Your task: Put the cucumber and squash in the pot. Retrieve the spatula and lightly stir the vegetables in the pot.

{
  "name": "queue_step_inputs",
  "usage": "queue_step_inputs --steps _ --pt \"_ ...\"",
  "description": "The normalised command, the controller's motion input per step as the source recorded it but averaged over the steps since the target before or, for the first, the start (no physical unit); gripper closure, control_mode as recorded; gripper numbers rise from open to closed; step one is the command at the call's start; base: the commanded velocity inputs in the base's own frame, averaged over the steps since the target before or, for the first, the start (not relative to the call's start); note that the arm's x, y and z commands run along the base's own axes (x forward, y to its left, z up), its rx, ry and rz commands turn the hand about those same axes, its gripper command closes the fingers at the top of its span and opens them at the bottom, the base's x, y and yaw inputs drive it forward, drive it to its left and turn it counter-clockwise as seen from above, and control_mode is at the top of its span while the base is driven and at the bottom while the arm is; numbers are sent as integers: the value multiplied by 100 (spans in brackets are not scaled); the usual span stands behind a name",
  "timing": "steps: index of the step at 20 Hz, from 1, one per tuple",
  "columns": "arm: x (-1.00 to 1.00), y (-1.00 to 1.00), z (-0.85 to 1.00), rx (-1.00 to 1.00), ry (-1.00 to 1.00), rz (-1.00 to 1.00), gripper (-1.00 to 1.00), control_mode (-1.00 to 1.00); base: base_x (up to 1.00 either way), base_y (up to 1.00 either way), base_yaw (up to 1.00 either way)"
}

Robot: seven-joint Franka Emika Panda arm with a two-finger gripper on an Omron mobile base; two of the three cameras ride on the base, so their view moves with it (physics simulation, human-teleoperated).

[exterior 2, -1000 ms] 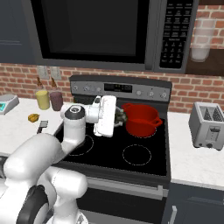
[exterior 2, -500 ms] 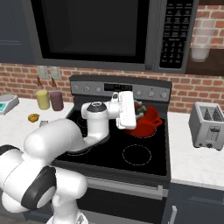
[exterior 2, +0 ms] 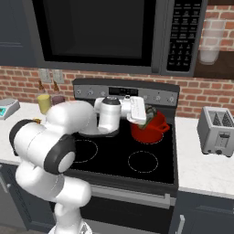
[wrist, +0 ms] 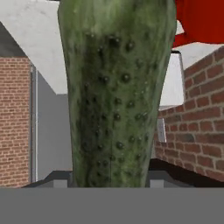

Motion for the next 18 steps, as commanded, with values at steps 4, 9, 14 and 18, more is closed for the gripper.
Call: queue_step_inputs --steps 4,9,14,18 --pt "68 -3 -52 3 31 0 100 -100 0 0 0" --pt "35 -6 -3 2 4 0 100 -100 0 0 0" --pt "11 -3 0 0 0 0 100 -100 0 0 0" --pt "39 -2 -8 0 -1 0 100 -100 0 0 0"
